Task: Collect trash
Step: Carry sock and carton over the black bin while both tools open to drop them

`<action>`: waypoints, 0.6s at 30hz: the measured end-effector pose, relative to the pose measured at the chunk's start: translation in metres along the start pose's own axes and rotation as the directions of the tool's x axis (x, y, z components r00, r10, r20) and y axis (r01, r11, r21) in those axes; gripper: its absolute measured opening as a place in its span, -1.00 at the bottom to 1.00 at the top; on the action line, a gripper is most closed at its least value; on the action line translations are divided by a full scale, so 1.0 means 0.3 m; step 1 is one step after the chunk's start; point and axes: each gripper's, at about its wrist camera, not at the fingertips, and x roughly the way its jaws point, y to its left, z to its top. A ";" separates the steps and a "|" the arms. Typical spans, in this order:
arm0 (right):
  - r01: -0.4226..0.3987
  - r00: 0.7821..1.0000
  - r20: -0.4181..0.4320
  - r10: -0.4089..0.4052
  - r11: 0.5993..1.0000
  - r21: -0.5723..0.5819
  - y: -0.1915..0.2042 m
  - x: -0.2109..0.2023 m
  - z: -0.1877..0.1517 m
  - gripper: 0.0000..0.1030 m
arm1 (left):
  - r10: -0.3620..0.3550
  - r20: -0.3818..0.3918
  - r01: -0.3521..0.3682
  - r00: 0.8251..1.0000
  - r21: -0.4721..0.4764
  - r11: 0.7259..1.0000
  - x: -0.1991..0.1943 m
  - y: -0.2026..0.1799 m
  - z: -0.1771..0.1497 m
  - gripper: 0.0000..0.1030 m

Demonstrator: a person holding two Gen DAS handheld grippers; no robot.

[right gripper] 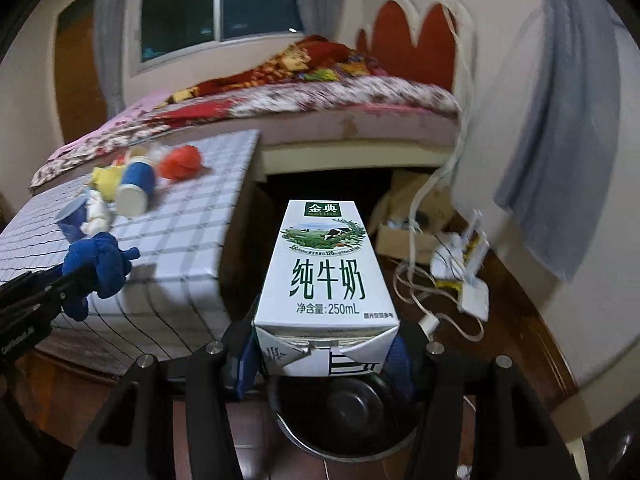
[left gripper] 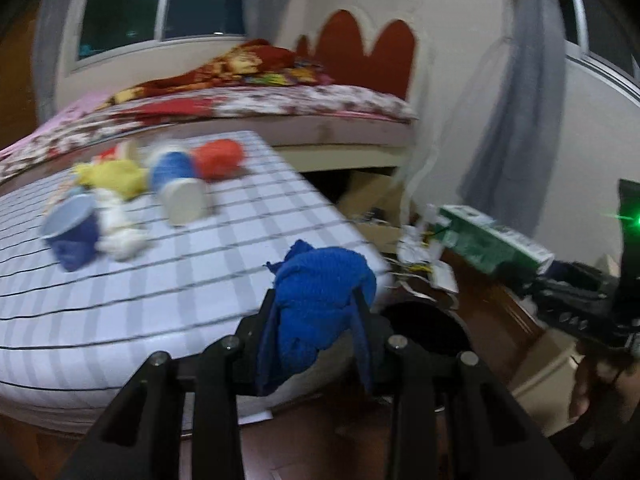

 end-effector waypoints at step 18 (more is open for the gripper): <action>-0.020 0.970 -0.242 0.034 0.998 0.062 -0.227 0.262 -0.174 0.13 | -0.158 -0.198 0.150 0.967 -0.053 0.987 0.338 -0.274 -0.153 -0.22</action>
